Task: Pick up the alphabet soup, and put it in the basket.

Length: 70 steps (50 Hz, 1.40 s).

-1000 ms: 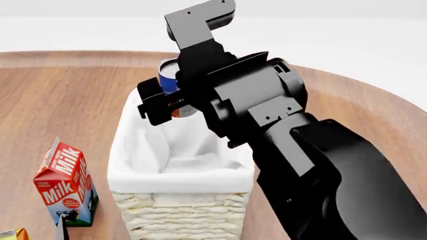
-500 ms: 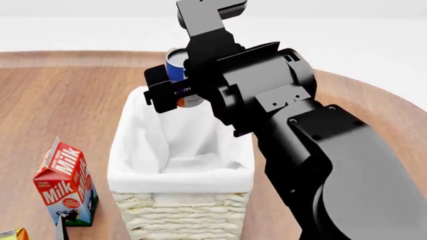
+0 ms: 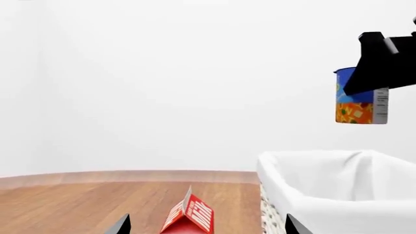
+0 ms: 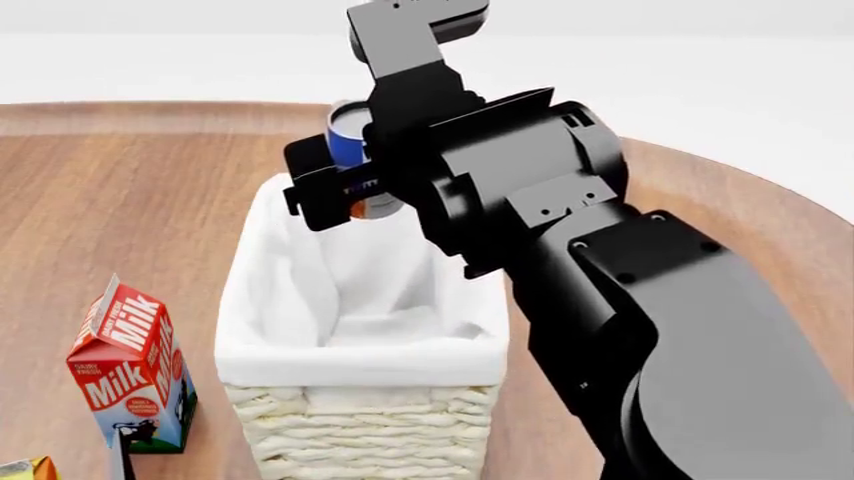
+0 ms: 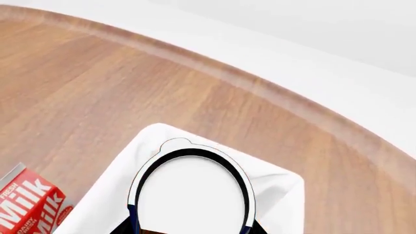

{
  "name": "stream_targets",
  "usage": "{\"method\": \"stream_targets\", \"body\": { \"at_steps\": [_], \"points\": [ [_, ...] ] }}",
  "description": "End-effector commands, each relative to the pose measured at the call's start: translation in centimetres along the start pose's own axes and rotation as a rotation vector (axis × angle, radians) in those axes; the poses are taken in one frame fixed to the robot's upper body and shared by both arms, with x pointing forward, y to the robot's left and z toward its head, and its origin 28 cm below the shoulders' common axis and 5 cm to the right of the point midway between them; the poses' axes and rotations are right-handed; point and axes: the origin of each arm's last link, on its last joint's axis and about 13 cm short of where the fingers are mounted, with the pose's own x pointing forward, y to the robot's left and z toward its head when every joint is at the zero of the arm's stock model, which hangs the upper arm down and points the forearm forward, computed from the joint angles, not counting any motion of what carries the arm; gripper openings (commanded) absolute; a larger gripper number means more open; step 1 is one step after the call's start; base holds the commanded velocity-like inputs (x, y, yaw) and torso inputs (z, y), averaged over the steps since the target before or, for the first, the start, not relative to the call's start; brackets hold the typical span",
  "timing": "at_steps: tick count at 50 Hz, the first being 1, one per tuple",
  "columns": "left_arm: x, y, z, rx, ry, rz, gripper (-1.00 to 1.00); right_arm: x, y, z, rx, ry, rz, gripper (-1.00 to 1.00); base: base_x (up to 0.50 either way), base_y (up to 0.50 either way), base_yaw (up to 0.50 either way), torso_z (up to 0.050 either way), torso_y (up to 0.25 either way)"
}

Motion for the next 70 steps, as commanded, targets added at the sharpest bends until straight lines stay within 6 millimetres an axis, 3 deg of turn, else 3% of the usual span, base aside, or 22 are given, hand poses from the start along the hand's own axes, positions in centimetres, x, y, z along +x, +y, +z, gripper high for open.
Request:
{"method": "stream_targets", "body": {
  "at_steps": [1, 70],
  "points": [
    [0.04, -0.01, -0.02, 0.002, -0.003, 0.004, 1.0, -0.11, -0.03, 0.34, -0.025, -0.016, -0.001, -1.0, 0.0, 0.0, 0.0, 0.0, 0.0],
    [-0.02, -0.13, -0.02, -0.008, -0.01, 0.003, 1.0, -0.15, 0.48, 0.45, -0.053, -0.017, 0.001, -1.0, 0.0, 0.0, 0.0, 0.0, -0.058]
  ]
}}
